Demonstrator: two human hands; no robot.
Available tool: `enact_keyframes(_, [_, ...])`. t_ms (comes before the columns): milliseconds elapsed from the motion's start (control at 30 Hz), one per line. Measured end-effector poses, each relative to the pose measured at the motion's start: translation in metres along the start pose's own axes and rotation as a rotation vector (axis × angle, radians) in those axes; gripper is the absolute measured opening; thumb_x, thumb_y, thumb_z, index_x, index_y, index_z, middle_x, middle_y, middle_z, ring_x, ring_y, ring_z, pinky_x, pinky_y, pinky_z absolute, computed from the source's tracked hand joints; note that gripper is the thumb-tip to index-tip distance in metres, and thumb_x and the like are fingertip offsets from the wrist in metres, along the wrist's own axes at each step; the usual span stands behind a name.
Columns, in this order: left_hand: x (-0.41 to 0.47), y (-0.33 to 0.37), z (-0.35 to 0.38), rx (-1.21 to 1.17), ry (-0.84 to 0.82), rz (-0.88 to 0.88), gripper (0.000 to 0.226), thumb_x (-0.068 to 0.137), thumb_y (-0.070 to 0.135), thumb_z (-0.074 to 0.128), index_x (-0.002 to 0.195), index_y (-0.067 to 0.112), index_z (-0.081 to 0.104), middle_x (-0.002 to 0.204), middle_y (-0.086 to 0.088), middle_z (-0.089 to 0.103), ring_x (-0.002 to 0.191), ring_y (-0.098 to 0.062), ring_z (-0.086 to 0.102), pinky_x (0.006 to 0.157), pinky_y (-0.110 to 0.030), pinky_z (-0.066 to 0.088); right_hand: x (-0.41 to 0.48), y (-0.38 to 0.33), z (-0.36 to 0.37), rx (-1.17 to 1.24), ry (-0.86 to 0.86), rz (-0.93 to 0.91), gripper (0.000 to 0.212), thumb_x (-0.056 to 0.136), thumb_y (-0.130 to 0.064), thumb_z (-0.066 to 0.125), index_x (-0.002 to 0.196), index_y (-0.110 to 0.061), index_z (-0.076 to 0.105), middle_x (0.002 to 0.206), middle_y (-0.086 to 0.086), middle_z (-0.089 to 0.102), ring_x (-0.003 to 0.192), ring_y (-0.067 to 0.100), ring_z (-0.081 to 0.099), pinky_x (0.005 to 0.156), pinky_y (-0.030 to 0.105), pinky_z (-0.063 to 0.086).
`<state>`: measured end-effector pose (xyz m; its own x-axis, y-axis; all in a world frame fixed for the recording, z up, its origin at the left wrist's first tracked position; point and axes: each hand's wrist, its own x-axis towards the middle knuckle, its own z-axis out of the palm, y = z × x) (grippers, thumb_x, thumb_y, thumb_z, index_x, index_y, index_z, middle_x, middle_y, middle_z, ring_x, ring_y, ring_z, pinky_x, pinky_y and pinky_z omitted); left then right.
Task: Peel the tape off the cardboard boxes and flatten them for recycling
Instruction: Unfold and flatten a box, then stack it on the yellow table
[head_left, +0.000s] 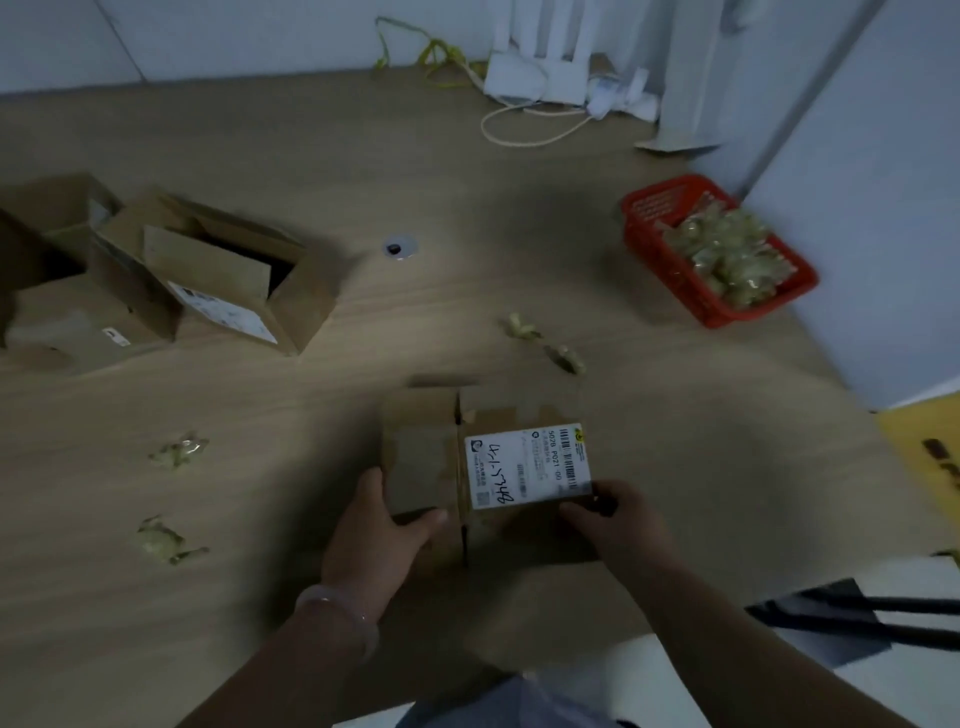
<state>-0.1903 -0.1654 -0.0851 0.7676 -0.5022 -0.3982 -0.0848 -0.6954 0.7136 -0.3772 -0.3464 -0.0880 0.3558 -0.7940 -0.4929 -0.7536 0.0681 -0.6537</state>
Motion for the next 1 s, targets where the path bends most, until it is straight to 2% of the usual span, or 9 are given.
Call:
enact_keyframes(100, [-0.023, 0.039, 0.012, 0.024, -0.007, 0.179, 0.060, 0.071, 0.047, 0.077, 0.121, 0.036, 0.044, 0.097, 0.027, 0.051, 0.095, -0.003, 0.050, 0.077, -0.024, 0.042, -0.019, 0.016, -0.044, 0.089, 0.075, -0.023, 0.037, 0.082, -0.034, 0.073, 0.115, -0.023, 0.060, 0.091, -0.012, 0.060, 0.081, 0.004, 0.057, 0.060, 0.023, 0.043])
enact_keyframes(200, [-0.052, 0.079, 0.042, -0.001, -0.070, 0.303, 0.047, 0.074, 0.043, 0.076, 0.110, 0.045, 0.046, 0.091, 0.029, 0.056, 0.084, 0.006, 0.053, 0.070, -0.020, 0.044, -0.046, 0.045, -0.100, 0.194, 0.126, -0.008, 0.034, 0.085, -0.036, 0.070, 0.114, -0.030, 0.055, 0.092, -0.015, 0.058, 0.082, 0.004, 0.056, 0.062, 0.024, 0.045])
enact_keyframes(300, [-0.094, 0.121, 0.092, 0.007, -0.126, 0.399, 0.047, 0.075, 0.046, 0.074, 0.108, 0.050, 0.041, 0.087, 0.033, 0.055, 0.077, 0.016, 0.048, 0.062, -0.012, 0.039, -0.083, 0.093, -0.167, 0.250, 0.230, 0.003, 0.029, 0.084, -0.036, 0.071, 0.109, -0.032, 0.056, 0.096, -0.011, 0.061, 0.084, 0.008, 0.057, 0.063, 0.024, 0.048])
enact_keyframes(367, [-0.131, 0.147, 0.135, -0.016, -0.179, 0.449, 0.049, 0.073, 0.048, 0.075, 0.107, 0.049, 0.040, 0.088, 0.031, 0.056, 0.079, 0.013, 0.051, 0.062, -0.014, 0.042, -0.114, 0.133, -0.213, 0.302, 0.325, -0.005, 0.024, 0.084, -0.034, 0.071, 0.104, -0.034, 0.059, 0.095, -0.013, 0.063, 0.084, 0.004, 0.058, 0.065, 0.022, 0.049])
enact_keyframes(433, [-0.171, 0.170, 0.180, -0.054, -0.249, 0.491, 0.050, 0.074, 0.046, 0.076, 0.109, 0.046, 0.041, 0.093, 0.028, 0.058, 0.085, 0.007, 0.056, 0.068, -0.019, 0.048, -0.147, 0.172, -0.257, 0.298, 0.441, -0.012, 0.020, 0.083, -0.033, 0.072, 0.097, -0.036, 0.058, 0.088, -0.019, 0.061, 0.078, -0.004, 0.055, 0.057, 0.014, 0.041])
enact_keyframes(600, [-0.266, 0.221, 0.280, -0.104, -0.389, 0.625, 0.055, 0.074, 0.043, 0.077, 0.114, 0.040, 0.041, 0.093, 0.028, 0.053, 0.082, 0.012, 0.051, 0.062, -0.006, 0.040, -0.221, 0.263, -0.346, 0.367, 0.672, 0.024, 0.020, 0.081, -0.031, 0.073, 0.094, -0.039, 0.059, 0.087, -0.018, 0.063, 0.083, 0.003, 0.060, 0.069, 0.027, 0.049])
enact_keyframes(767, [-0.338, 0.263, 0.353, -0.067, -0.567, 0.773, 0.048, 0.076, 0.046, 0.074, 0.113, 0.043, 0.042, 0.104, 0.021, 0.057, 0.093, 0.003, 0.058, 0.069, -0.008, 0.045, -0.278, 0.336, -0.401, 0.471, 0.829, 0.084, 0.024, 0.084, -0.028, 0.070, 0.103, -0.035, 0.057, 0.090, -0.017, 0.063, 0.079, -0.002, 0.060, 0.057, 0.015, 0.044])
enact_keyframes(867, [-0.363, 0.281, 0.393, -0.024, -0.676, 0.775, 0.062, 0.077, 0.051, 0.071, 0.126, 0.035, 0.036, 0.102, 0.023, 0.054, 0.089, 0.006, 0.055, 0.063, -0.009, 0.046, -0.297, 0.370, -0.423, 0.515, 0.898, 0.133, 0.023, 0.085, -0.026, 0.070, 0.102, -0.034, 0.057, 0.089, -0.016, 0.064, 0.072, -0.005, 0.060, 0.046, 0.007, 0.040])
enact_keyframes(1000, [-0.384, 0.297, 0.447, 0.017, -0.767, 0.752, 0.077, 0.075, 0.059, 0.068, 0.135, 0.032, 0.028, 0.104, 0.026, 0.050, 0.088, 0.008, 0.052, 0.065, -0.011, 0.047, -0.305, 0.410, -0.453, 0.544, 0.948, 0.190, 0.022, 0.085, -0.023, 0.070, 0.100, -0.033, 0.058, 0.087, -0.015, 0.065, 0.073, -0.004, 0.060, 0.046, 0.004, 0.039])
